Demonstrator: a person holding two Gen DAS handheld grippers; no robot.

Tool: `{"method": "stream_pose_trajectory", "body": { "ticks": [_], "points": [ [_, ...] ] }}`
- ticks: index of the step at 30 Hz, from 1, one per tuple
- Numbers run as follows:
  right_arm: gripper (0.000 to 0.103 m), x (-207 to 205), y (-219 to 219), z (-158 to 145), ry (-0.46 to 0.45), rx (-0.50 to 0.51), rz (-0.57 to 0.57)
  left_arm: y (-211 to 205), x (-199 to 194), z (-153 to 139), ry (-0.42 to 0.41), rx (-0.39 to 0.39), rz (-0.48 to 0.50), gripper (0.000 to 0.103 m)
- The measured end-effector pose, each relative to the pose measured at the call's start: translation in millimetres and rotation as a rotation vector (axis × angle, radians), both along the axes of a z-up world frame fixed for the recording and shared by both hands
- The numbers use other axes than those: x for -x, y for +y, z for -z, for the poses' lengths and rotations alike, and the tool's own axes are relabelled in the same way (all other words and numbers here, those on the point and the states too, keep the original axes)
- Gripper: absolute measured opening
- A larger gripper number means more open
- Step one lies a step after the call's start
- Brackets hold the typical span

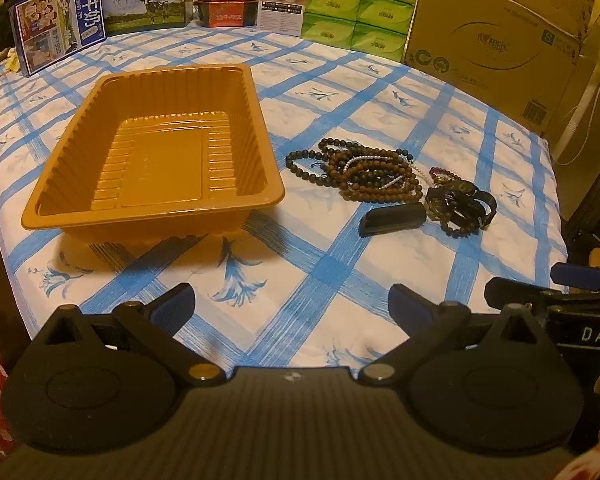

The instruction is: Organize jewelry

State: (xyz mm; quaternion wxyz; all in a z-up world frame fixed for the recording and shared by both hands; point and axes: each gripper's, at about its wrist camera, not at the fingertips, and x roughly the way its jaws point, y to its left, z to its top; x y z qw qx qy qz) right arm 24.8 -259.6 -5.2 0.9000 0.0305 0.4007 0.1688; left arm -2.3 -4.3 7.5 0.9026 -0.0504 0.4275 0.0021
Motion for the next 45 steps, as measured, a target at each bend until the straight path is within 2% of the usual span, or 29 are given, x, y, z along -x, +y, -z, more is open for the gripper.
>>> {"method": "stream_pose_trajectory", "body": {
  "ticks": [45],
  "points": [
    [0.102, -0.6, 0.5, 3.0, 0.007, 0.004, 0.002, -0.3, 0.7, 0.5, 0.001, 0.007, 0.002, 0.102]
  ]
}}
